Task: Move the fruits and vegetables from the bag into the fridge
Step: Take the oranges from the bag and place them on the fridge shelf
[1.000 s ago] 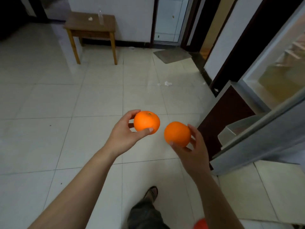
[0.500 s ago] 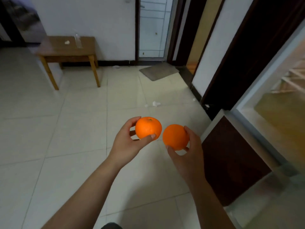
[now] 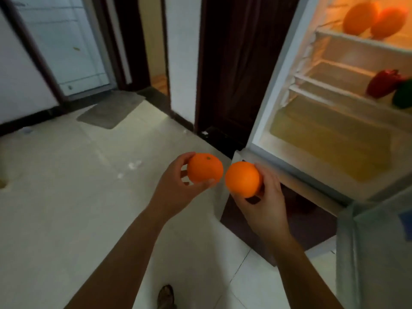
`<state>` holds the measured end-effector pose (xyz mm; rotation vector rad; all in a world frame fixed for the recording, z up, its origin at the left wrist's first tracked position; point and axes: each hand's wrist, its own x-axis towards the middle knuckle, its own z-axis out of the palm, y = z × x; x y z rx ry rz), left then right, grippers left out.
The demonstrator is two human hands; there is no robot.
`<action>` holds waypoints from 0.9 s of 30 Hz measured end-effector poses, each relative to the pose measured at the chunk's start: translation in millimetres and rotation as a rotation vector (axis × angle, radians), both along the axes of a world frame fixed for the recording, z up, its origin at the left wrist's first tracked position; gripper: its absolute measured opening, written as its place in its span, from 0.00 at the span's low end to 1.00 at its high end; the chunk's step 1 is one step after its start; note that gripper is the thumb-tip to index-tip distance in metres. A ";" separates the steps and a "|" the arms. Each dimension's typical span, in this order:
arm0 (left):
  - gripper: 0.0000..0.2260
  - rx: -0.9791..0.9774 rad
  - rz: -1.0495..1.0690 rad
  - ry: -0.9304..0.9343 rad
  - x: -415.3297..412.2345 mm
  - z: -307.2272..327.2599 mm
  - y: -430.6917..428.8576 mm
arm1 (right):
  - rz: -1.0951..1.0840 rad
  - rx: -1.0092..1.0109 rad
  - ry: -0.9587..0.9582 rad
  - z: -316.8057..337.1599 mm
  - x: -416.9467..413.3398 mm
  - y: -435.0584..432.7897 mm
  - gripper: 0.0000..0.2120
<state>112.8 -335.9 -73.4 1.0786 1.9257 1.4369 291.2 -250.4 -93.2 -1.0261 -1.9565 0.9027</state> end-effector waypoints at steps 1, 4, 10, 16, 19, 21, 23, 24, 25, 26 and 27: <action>0.32 -0.005 -0.054 0.006 -14.1 4.5 16.4 | -0.035 0.000 0.021 4.7 -6.2 10.6 0.34; 0.29 0.000 -0.163 0.008 -42.2 18.0 69.9 | -0.158 0.008 0.073 13.5 -17.1 40.6 0.35; 0.27 0.020 -0.368 -0.027 -30.0 30.7 172.2 | -0.401 0.000 0.081 23.4 -5.7 86.5 0.37; 0.29 0.024 -0.570 -0.023 0.9 38.5 263.8 | -0.509 0.041 0.152 35.4 21.4 154.3 0.35; 0.28 0.059 -0.602 0.003 15.2 50.4 313.3 | -0.523 0.064 0.212 45.4 35.8 200.3 0.38; 0.28 0.088 -0.613 0.015 25.9 64.8 346.4 | -0.530 0.090 0.254 56.6 46.1 233.7 0.38; 0.28 0.136 -0.621 0.049 37.8 79.7 376.9 | -0.540 0.141 0.283 69.0 58.4 266.2 0.36; 0.29 0.164 -0.622 0.067 43.7 86.8 391.7 | -0.550 0.171 0.290 75.4 64.3 281.3 0.34; 0.30 0.191 -0.619 0.084 49.3 93.7 404.6 | -0.559 0.199 0.295 82.6 69.1 295.0 0.33; 0.31 0.218 -0.616 0.103 54.0 100.0 416.5 | -0.567 0.224 0.300 89.3 72.7 307.5 0.33; 0.31 0.244 -0.611 0.124 58.5 106.6 426.2 | -0.572 0.240 0.307 95.7 75.3 318.5 0.33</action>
